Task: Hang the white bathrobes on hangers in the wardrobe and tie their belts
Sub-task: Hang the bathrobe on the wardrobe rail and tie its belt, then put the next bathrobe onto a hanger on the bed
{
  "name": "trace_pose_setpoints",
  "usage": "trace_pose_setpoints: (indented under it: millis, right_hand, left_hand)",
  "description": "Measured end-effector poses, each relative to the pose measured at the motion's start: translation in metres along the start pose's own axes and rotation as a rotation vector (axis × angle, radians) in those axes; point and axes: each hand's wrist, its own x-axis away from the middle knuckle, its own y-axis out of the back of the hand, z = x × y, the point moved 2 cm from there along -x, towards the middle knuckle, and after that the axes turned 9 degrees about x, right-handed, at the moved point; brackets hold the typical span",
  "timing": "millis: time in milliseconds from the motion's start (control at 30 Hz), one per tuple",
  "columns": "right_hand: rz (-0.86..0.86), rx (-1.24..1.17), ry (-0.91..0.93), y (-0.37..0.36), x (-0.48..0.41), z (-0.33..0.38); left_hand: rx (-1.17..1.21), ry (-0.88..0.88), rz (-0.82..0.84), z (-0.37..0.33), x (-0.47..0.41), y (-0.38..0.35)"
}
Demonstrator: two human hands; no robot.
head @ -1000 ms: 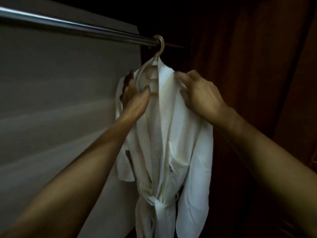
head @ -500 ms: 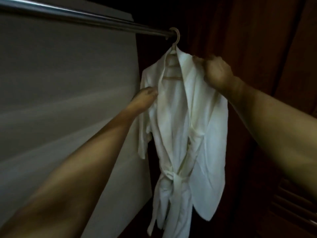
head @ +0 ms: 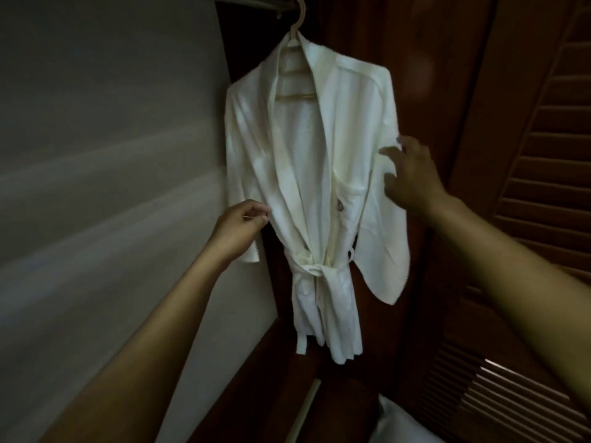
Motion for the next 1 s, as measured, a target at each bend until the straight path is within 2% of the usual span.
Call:
trace_pose_setpoints:
  millis: [100, 200, 433, 600, 867, 1000]
  right_hand:
    - [0.071, -0.079, -0.028, -0.003, 0.056, -0.01]
    - [0.137, -0.167, -0.053, 0.002, 0.116, -0.026]
    - [0.198, -0.386, -0.264, 0.018, 0.261, -0.093]
    - [0.24, -0.367, -0.516, 0.056, 0.375, -0.157]
    - [0.107, -0.328, -0.879, 0.167, 0.579, -0.263]
    - [0.077, -0.236, -1.028, 0.222, 0.676, -0.3]
  left_hand:
    - [0.118, -0.027, 0.048, 0.004, 0.031, -0.025]
    - [0.135, 0.004, 0.103, 0.013, 0.068, -0.054]
    - [0.217, 0.028, 0.32, 0.002, 0.125, -0.14]
    - [0.222, 0.038, 0.525, -0.026, 0.181, -0.244]
    - [0.287, 0.007, 0.89, -0.117, 0.335, -0.429]
    - [0.297, -0.036, 1.073, -0.166, 0.418, -0.513]
